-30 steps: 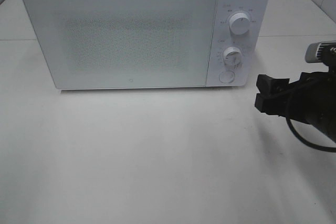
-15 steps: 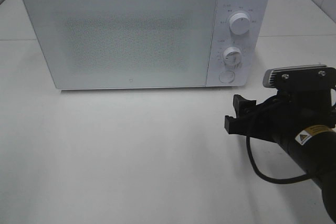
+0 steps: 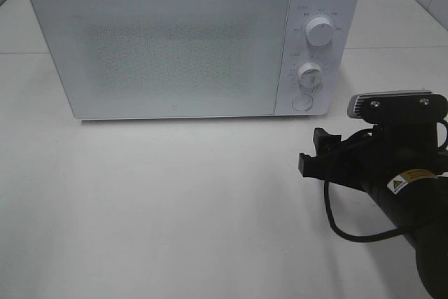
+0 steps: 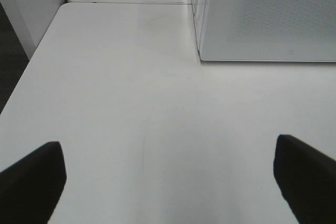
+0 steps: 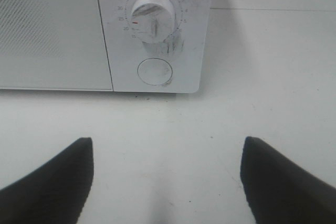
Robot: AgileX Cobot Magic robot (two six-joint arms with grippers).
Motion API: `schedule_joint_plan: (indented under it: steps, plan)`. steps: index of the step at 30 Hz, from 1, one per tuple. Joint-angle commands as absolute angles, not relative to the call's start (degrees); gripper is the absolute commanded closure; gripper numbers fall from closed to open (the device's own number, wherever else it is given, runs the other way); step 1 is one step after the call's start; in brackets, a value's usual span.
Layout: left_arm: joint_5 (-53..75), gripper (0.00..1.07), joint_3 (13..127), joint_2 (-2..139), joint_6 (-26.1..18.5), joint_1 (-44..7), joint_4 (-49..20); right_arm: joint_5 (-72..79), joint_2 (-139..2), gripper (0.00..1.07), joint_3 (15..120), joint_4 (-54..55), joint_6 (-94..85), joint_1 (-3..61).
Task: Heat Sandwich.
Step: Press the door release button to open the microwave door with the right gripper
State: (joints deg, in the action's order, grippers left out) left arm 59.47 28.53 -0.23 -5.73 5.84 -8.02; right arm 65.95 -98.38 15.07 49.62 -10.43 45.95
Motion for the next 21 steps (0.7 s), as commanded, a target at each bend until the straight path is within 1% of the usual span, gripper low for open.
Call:
schedule_joint_plan:
  steps: [1,4,5,9,10,13,14,15,18,19,21]
  plan:
    - [59.4,0.03,28.4,-1.8,-5.7,6.0,-8.0,67.0,-98.3,0.31,15.6,50.4,-6.4,46.2]
    - [59.4,0.03,28.4,-1.8,-5.7,6.0,-8.0,67.0,-98.3,0.31,15.6,50.3,3.0,46.2]
    - [59.4,0.03,28.4,-1.8,-5.7,6.0,-8.0,67.0,-98.3,0.31,15.6,50.3,3.0,46.2]
    - [59.4,0.03,28.4,-1.8,-5.7,6.0,-8.0,67.0,-98.3,0.31,15.6,50.3,23.4,46.2]
    - [59.4,0.03,28.4,-1.8,-5.7,6.0,-8.0,67.0,-98.3,0.31,15.6,50.3,23.4,46.2]
    - [59.4,0.03,28.4,-1.8,-5.7,6.0,-8.0,67.0,-98.3,0.31,15.6,50.2,33.3,46.2]
    - [59.4,0.03,28.4,-1.8,-5.7,6.0,-8.0,67.0,-98.3,0.31,15.6,50.2,33.3,46.2]
    - [59.4,0.03,28.4,-1.8,-5.7,6.0,-8.0,66.8,-98.3,0.31,15.6,50.1,39.2,46.2]
    - [59.4,0.03,28.4,-1.8,-5.7,6.0,-8.0,66.6,-98.3,0.32,15.6,50.1,47.6,46.2]
    - [59.4,0.03,28.4,-1.8,-5.7,6.0,-8.0,66.6,-98.3,0.32,15.6,50.1,47.6,46.2]
    - [59.4,0.03,28.4,-1.8,-5.7,6.0,-8.0,66.6,-98.3,0.34,15.6,50.1,56.6,46.2]
